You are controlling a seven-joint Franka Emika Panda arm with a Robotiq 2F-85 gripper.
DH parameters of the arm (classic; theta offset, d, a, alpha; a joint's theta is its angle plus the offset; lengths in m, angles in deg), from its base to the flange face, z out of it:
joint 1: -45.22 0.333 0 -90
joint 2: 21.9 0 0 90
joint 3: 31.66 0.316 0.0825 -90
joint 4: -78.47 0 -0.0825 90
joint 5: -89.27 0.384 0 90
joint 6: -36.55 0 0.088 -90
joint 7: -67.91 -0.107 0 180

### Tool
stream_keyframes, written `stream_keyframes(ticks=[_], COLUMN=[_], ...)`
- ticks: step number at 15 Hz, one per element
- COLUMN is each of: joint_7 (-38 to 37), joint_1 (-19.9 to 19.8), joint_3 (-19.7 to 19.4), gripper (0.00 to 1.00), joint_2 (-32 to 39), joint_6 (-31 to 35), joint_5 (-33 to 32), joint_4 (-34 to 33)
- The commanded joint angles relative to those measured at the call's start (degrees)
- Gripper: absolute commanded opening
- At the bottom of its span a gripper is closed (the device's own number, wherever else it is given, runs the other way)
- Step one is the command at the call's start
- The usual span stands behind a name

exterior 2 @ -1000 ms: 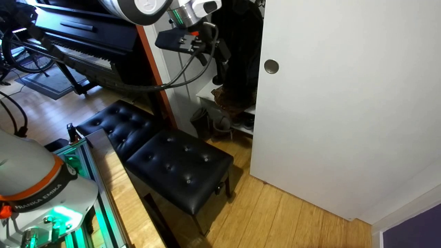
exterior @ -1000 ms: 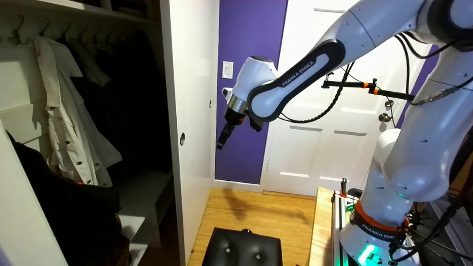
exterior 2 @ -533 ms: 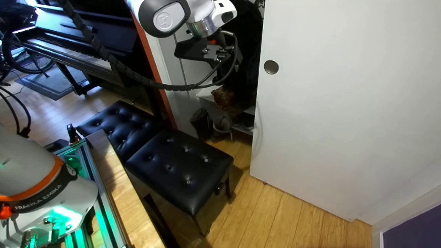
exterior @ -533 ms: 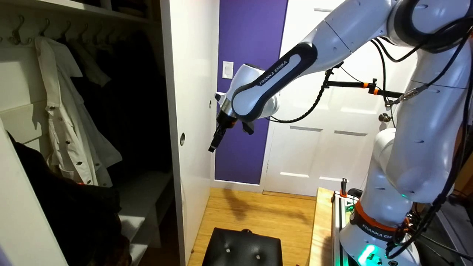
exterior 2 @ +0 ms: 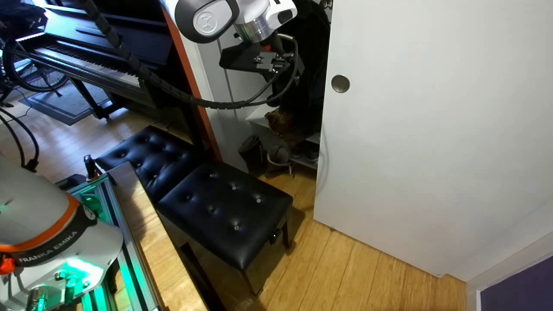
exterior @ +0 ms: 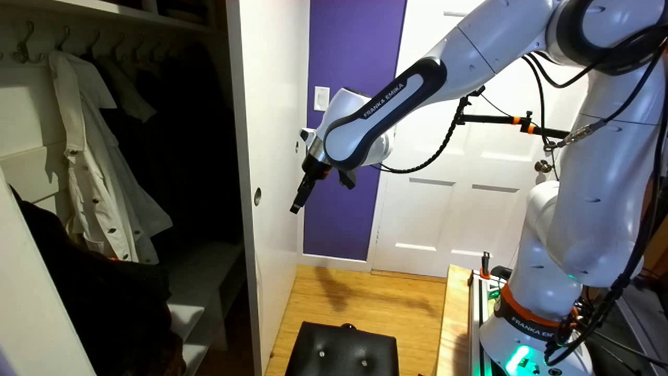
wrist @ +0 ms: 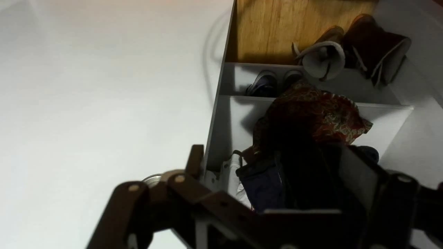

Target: Close the closet door

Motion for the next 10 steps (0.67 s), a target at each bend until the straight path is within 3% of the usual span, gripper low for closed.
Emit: stream_keyframes(ticks=[1,4,5,7,10], joint_7=[1.51,2.64,1.66,3.22,9.20], joint_1=[-0.43,-1.25,-1.65,-2.37,-4.28], joint_3=[-0.43,-0.92,-1.16,-1.04,0.17], gripper=[1.00,1.00,0.76,0.66,0.42], joint_2=[1.76,4.16,5.27,7.66,11.84], joint_6=[-0.83,-1.82,-0.82,-0.16,0.87], joint_5=[3.47,6.77,6.45,8.91,14.25], joint_4=[-2.51,-5.01,-5.65,-7.54,-11.39])
